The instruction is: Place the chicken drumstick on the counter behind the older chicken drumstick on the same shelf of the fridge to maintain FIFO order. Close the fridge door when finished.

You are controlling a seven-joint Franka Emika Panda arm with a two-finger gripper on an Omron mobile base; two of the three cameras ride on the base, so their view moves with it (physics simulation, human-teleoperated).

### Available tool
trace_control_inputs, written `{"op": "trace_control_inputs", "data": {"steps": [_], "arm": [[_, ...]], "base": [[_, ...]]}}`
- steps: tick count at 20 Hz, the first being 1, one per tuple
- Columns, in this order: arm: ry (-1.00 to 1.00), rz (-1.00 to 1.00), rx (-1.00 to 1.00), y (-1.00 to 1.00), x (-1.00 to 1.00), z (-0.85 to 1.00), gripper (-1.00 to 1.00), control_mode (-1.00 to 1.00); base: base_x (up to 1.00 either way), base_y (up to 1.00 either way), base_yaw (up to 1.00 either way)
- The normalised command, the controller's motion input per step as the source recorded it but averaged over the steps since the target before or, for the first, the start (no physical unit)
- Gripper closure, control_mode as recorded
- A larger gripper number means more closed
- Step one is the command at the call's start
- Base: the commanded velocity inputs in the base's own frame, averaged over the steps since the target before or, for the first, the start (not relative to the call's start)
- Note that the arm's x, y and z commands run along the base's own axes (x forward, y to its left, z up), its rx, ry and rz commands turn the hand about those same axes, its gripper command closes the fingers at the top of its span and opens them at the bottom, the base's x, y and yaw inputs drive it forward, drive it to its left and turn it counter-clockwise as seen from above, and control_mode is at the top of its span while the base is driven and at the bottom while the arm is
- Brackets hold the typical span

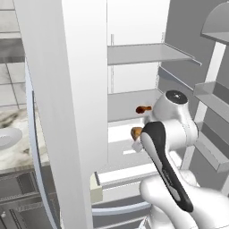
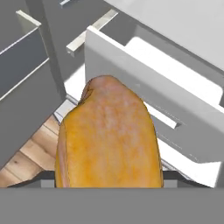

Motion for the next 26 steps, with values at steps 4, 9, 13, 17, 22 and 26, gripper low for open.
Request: {"op": "trace_control_inputs", "data": {"steps": [4, 9, 13, 17, 22, 26], "arm": [[-0.18, 0.05, 0.0, 0.29, 1.0, 0.01, 1.0, -1.0], [-0.18, 0.01, 0.0, 0.13, 0.96, 0.09, 1.0, -1.0], [-0.12, -0.07, 0.0, 0.1, 0.97, 0.19, 1.0, -1.0], [-0.08, -0.06, 0.0, 0.07, 1.0, 0.09, 1.0, -1.0], [-0.12, -0.02, 0.0, 0.01, 0.94, 0.06, 1.0, -1.0], [-0.16, 0.0, 0.0, 0.0, 0.85, 0.04, 1.0, -1.0]], "base": [[0.0, 0.0, 0.0], [0.0, 0.0, 0.0], [0.0, 0.0, 0.0], [0.0, 0.0, 0.0], [0.0, 0.0, 0.0], [0.0, 0.0, 0.0]]}}
